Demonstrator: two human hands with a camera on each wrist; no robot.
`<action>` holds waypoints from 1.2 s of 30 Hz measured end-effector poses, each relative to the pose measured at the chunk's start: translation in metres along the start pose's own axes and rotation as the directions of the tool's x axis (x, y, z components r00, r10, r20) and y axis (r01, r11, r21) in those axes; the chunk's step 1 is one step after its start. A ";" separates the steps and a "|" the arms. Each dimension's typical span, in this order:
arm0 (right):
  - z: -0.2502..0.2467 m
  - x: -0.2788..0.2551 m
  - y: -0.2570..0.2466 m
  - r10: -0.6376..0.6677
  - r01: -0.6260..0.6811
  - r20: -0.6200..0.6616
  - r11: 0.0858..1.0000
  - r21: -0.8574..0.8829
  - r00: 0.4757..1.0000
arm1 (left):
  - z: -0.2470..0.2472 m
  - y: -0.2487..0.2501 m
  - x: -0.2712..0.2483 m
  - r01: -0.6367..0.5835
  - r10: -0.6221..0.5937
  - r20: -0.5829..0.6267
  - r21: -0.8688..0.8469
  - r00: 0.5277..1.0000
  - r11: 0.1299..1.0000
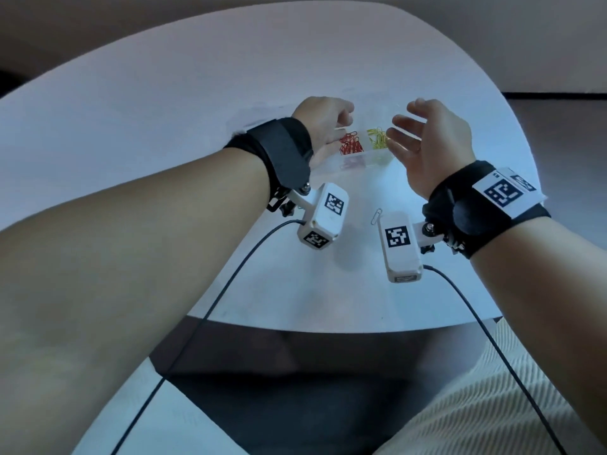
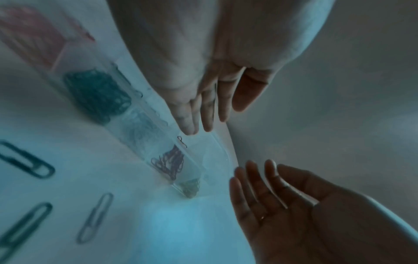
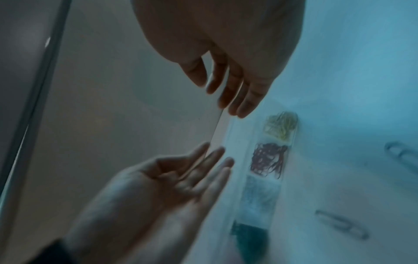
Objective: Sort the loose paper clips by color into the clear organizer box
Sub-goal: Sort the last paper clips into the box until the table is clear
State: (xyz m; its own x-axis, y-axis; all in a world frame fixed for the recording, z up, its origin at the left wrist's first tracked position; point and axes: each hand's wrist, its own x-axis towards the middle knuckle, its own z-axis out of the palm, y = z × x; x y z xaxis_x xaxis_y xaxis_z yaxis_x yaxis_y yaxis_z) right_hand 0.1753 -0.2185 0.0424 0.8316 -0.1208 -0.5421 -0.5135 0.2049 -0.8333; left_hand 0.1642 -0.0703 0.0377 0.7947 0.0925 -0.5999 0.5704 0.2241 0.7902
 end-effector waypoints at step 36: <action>-0.050 0.016 0.041 0.025 0.122 0.175 0.621 -0.774 0.984 | -0.039 -0.096 -0.012 -0.185 0.191 0.153 0.970 0.969 0.159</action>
State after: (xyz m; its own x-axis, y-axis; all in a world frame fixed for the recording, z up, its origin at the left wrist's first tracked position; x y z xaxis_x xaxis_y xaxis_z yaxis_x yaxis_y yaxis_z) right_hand 0.1565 -0.2605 -0.0058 0.8427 0.0560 -0.5354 -0.3818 -0.6391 -0.6677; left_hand 0.0915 -0.0550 -0.0355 0.9113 -0.0164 -0.4113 0.1449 -0.9225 0.3578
